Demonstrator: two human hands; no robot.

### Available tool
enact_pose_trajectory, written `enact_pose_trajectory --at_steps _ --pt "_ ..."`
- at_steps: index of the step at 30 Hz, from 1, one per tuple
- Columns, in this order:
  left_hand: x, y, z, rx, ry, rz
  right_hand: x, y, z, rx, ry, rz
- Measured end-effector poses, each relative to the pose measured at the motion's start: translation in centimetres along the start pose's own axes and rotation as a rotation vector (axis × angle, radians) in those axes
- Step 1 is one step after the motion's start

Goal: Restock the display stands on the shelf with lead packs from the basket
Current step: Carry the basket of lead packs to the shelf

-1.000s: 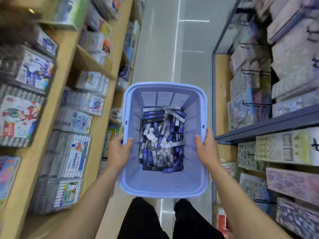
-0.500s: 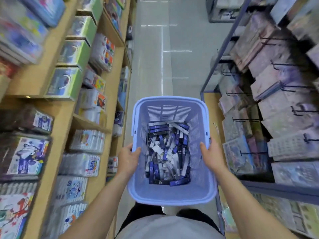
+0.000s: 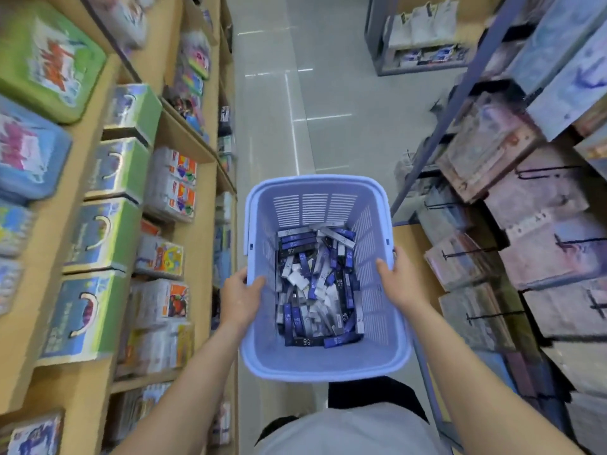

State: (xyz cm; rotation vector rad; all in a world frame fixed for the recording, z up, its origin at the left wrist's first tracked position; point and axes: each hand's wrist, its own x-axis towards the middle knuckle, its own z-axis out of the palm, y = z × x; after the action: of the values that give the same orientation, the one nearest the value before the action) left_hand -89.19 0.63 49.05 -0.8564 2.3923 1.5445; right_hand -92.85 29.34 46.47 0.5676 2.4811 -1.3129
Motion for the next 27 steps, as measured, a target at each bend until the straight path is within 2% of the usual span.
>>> enact_pose_trajectory --at_steps 13,19,27 --pt "28.0 19.6 5.1 0.02 -0.015 0.045 29.2 -17.6 -3.3 -0.007 0.011 -0.024" --pt "45.3 28.2 7.4 0.092 -0.052 0.107 44.1 -25.0 -2.4 -0.01 0.111 0.026" --pt "62.9 43.4 11.2 0.192 -0.22 0.228 58.8 -34.1 -4.7 0.131 0.267 0.158"
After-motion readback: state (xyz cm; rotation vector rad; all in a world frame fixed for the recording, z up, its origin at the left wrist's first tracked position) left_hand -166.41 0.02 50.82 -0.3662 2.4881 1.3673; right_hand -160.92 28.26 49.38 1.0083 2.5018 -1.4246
